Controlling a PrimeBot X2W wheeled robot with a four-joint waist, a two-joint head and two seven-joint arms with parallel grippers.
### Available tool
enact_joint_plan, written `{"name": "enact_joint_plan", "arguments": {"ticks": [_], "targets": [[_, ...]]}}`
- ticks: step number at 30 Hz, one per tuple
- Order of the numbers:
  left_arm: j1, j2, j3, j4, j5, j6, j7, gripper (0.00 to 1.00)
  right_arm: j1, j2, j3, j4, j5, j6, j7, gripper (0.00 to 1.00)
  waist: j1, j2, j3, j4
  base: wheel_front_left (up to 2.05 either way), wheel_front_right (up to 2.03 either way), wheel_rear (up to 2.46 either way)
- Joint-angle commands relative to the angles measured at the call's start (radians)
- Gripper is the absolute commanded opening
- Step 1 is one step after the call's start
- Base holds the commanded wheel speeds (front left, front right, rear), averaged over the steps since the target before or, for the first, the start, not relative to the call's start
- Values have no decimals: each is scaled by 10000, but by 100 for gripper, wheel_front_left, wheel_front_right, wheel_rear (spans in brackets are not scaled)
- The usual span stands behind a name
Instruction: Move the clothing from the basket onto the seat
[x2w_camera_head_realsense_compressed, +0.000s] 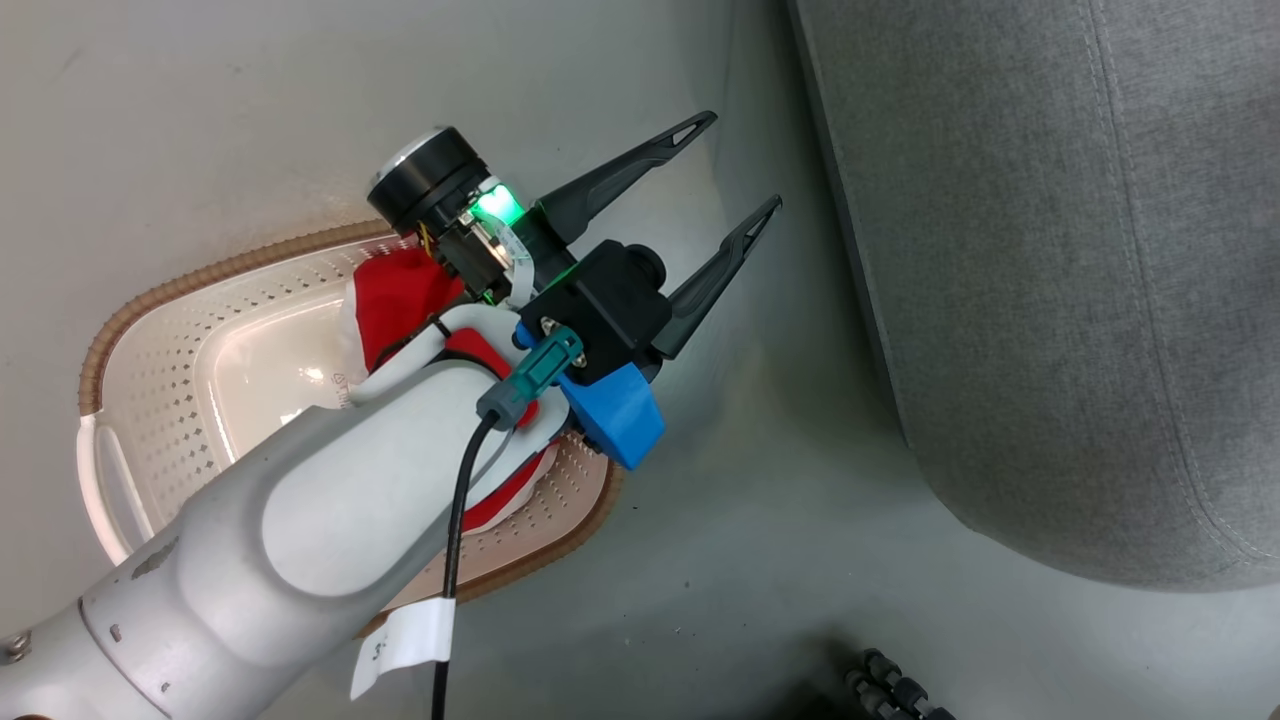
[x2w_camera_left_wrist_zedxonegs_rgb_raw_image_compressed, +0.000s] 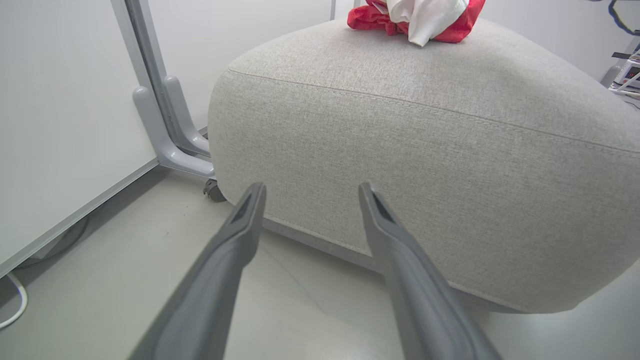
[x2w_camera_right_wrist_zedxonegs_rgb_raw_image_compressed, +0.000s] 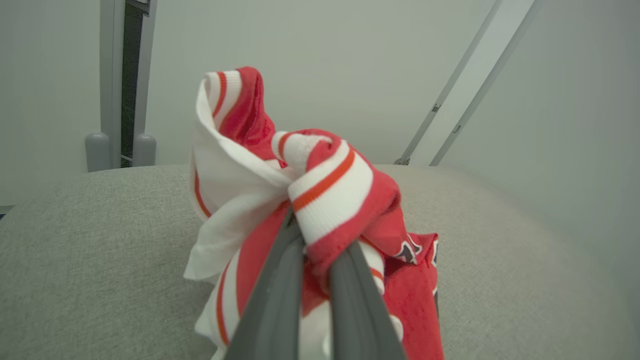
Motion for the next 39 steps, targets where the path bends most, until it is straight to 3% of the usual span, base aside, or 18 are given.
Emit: {"name": "enact_joint_plan", "arguments": {"ticks": [1, 13, 14, 15, 16, 30, 39], "targets": [[-175, 5, -7, -34, 13, 34, -48, 100, 103, 29, -17, 117, -40, 1, -36, 0, -1, 0, 27, 30, 0, 0, 0], [-285, -43, -49, 140, -61, 62, -206, 100, 494, 509, -38, 1267, 185, 1, -38, 0, -1, 0, 13, 126, 0, 0, 0], [-261, -54, -62, 161, -64, 62, -235, 100, 574, 513, -28, 1233, 211, 1, -36, 30, -1, 0, -32, 124, 0, 0, 0], [-228, -65, -74, 192, -63, 69, -262, 100, 651, 507, -18, 1175, 258, 1, -36, 47, -1, 0, -90, 123, 0, 0, 0], [-201, -75, -86, 230, -78, 76, -292, 100, 745, 499, -6, 1080, 300, 1, -38, 100, -1, 0, -160, 121, 0, 0, 0], [854, -532, 70, 1145, -680, 368, -1172, 100, 3652, 777, 1122, -1082, 658, 1, -38, 100, -1, 0, -2637, 49, 0, 0, 0], [2097, -844, 973, 1571, -1113, 756, -1481, 100, 5183, 831, 2457, -2097, 1031, 1, -36, 100, -1, 0, -4657, 519, 0, 0, 0]]}}
